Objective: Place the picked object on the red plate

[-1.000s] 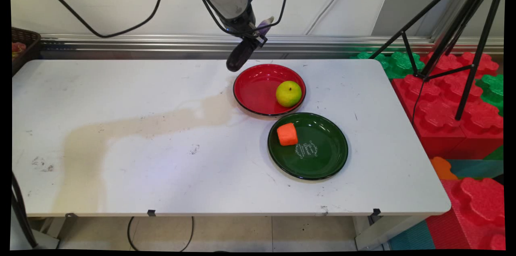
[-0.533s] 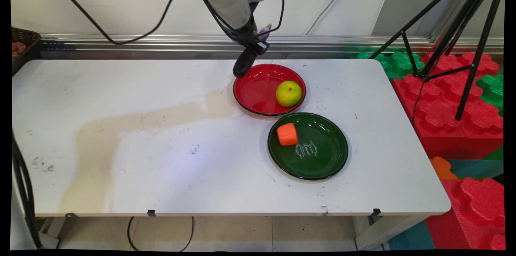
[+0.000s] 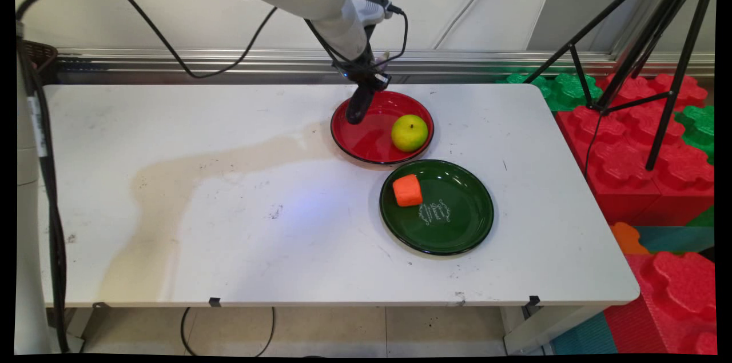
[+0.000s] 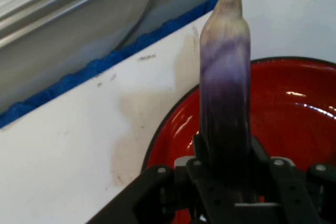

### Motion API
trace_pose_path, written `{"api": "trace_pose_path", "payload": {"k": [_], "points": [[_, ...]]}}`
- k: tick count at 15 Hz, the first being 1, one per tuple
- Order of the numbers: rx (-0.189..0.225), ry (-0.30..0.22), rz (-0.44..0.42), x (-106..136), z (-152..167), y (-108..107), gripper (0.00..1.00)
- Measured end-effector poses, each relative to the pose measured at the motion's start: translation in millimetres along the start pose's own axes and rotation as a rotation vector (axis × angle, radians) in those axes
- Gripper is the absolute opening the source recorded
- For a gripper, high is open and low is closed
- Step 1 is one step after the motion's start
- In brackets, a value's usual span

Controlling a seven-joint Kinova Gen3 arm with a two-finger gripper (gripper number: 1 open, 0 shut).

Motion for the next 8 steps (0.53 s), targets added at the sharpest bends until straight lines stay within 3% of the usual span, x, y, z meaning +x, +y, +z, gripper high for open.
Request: {"api": "trace_pose_path", "payload": {"k": [8], "points": [[-0.015,-0.028,-0.012,-9.8,35.3,6.5,0.00]]}}
